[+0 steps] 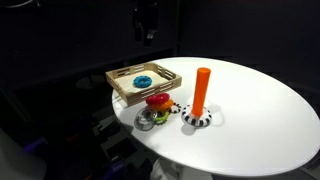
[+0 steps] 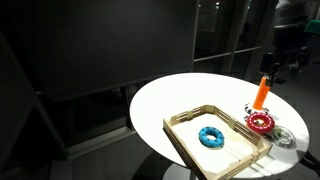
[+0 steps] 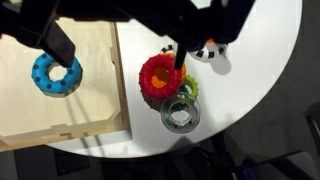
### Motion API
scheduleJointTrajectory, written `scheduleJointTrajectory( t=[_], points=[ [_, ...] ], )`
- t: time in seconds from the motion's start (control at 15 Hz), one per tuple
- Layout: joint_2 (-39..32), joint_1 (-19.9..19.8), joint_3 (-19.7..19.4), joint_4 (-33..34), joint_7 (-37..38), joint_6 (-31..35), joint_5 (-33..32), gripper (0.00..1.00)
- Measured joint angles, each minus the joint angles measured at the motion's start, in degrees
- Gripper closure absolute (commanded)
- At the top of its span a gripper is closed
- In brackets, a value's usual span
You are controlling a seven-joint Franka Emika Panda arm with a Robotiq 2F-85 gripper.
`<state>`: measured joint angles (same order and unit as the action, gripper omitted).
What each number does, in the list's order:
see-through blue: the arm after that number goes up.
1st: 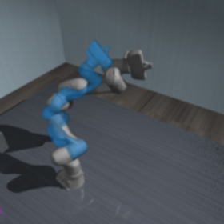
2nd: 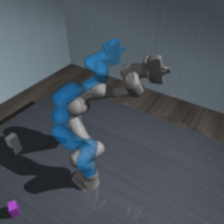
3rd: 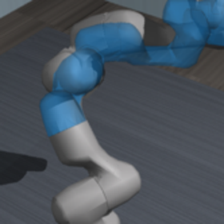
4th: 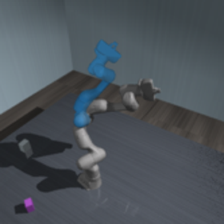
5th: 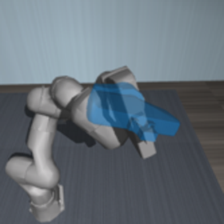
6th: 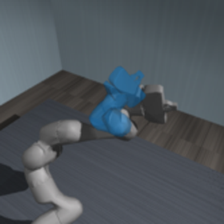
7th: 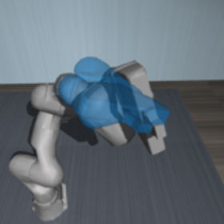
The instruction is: Remove the red ring from the crate and put it on the table
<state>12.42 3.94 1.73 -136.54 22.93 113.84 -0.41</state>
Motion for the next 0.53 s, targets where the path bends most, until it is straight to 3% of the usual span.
scheduleJointTrajectory(
  t=[0.53],
  points=[
    [5.24,-0.41,0.36,-0.14,-2.39,-0.03,0.03,0.00]
  ],
)
